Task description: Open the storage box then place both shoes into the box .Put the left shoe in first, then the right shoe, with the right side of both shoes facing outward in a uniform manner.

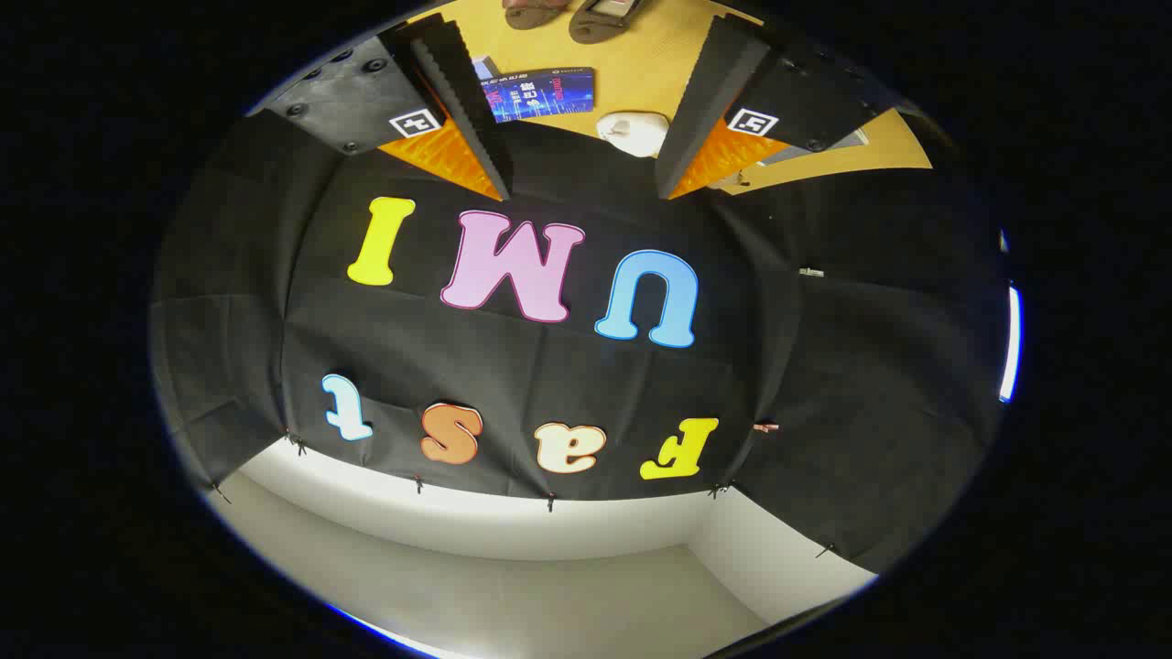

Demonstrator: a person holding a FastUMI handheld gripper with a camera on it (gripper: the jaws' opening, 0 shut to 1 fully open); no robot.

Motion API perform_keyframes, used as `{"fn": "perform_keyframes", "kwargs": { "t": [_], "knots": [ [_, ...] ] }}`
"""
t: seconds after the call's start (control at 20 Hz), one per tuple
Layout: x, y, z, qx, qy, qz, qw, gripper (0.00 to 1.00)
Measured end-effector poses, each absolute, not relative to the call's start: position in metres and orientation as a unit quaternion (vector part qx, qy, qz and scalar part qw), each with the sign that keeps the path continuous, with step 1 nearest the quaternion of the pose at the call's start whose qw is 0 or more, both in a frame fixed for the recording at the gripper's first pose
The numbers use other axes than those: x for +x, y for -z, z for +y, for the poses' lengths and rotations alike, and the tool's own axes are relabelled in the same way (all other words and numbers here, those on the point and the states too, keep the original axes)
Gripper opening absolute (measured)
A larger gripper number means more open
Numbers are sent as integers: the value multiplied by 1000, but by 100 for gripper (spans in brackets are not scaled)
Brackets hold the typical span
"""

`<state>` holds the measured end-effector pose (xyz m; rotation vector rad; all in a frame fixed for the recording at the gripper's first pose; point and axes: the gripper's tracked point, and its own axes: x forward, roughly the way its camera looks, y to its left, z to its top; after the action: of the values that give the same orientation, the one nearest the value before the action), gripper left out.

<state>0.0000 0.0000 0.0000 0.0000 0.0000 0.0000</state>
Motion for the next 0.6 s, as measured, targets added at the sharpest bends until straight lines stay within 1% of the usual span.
{"fn": "perform_keyframes", "kwargs": {
  "t": [0.6],
  "knots": [
    [5,10,-2,0,3,16,1000,97]
  ]
}}
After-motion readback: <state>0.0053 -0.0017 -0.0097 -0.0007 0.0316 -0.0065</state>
